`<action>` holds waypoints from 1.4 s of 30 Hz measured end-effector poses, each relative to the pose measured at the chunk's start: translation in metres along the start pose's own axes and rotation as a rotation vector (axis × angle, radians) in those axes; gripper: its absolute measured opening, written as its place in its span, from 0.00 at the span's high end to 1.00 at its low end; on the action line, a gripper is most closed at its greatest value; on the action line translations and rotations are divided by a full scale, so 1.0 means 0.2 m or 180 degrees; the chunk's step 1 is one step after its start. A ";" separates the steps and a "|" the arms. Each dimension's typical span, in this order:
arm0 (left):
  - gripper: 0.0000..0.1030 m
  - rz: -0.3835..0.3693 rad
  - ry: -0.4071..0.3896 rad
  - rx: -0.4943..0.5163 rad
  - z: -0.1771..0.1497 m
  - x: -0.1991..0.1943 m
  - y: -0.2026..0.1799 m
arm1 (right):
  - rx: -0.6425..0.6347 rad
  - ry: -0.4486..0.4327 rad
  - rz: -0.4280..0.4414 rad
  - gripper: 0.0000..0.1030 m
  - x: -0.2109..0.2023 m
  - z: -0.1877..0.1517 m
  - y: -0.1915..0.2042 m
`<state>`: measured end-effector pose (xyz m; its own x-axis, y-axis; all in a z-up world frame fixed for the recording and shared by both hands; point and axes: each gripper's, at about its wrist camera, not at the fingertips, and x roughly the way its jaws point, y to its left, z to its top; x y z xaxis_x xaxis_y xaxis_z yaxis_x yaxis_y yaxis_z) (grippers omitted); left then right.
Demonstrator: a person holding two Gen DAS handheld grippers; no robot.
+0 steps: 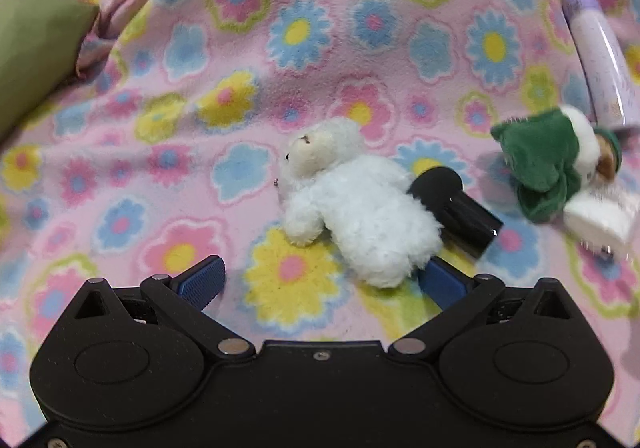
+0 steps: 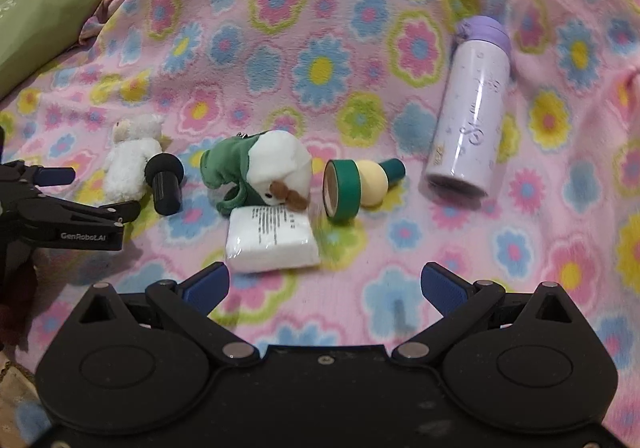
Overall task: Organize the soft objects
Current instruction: 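Move the left tool to the black cylinder while right tool reaches the cotton pad pack, then grasp the white wrapped cotton pad pack with right tool while left tool grasps the black cylinder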
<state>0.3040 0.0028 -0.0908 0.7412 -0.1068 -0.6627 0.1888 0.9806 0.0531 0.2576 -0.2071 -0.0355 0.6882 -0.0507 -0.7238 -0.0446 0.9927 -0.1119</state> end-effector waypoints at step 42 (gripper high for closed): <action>0.02 -0.0054 -0.0105 -0.0095 -0.02 0.01 0.03 | 0.0075 -0.0157 0.0000 0.01 0.23 0.00 0.13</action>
<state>0.3045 0.0093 -0.0953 0.7590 -0.1283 -0.6383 0.1825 0.9830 0.0195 0.2869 -0.1830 -0.0717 0.7232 -0.0459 -0.6891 -0.0278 0.9950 -0.0955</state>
